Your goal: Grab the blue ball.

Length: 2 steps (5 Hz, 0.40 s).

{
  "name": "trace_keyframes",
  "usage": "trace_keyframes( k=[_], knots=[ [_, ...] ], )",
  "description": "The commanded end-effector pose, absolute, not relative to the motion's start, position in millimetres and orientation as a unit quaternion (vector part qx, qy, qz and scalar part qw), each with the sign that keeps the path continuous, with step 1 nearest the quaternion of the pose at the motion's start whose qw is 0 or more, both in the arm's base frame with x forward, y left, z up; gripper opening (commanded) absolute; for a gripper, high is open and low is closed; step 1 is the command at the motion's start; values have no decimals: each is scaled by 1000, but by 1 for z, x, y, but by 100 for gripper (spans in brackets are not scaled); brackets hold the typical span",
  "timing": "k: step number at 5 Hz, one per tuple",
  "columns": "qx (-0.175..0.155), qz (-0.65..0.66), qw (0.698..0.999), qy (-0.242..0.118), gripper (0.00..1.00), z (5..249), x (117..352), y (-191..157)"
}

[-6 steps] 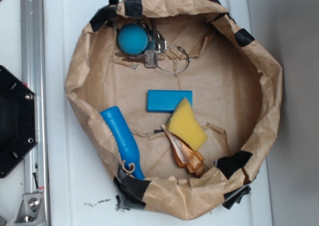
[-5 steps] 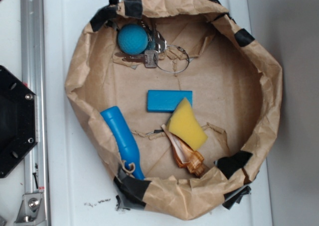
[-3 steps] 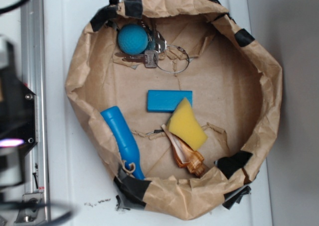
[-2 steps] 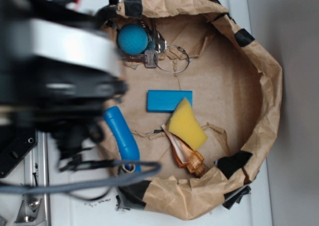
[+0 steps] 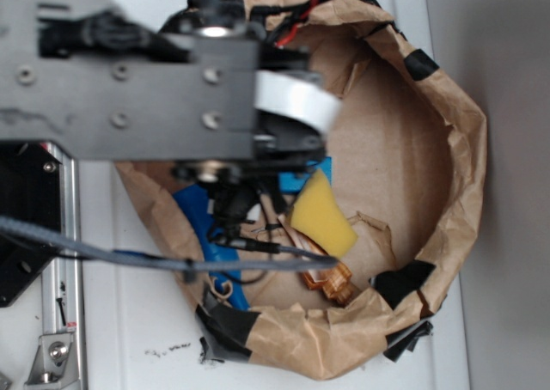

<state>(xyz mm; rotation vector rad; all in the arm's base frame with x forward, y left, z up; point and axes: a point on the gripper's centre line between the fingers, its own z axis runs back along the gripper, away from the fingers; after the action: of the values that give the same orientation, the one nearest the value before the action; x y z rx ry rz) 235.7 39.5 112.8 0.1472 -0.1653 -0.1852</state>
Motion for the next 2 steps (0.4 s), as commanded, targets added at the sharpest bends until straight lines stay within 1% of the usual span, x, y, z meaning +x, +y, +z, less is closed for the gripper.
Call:
trace_keyframes(
  k=[1,2],
  knots=[
    [81,-87,986,-113,100,128,245,41],
    [108,-80,990,-33,100,89,242,65]
  ],
)
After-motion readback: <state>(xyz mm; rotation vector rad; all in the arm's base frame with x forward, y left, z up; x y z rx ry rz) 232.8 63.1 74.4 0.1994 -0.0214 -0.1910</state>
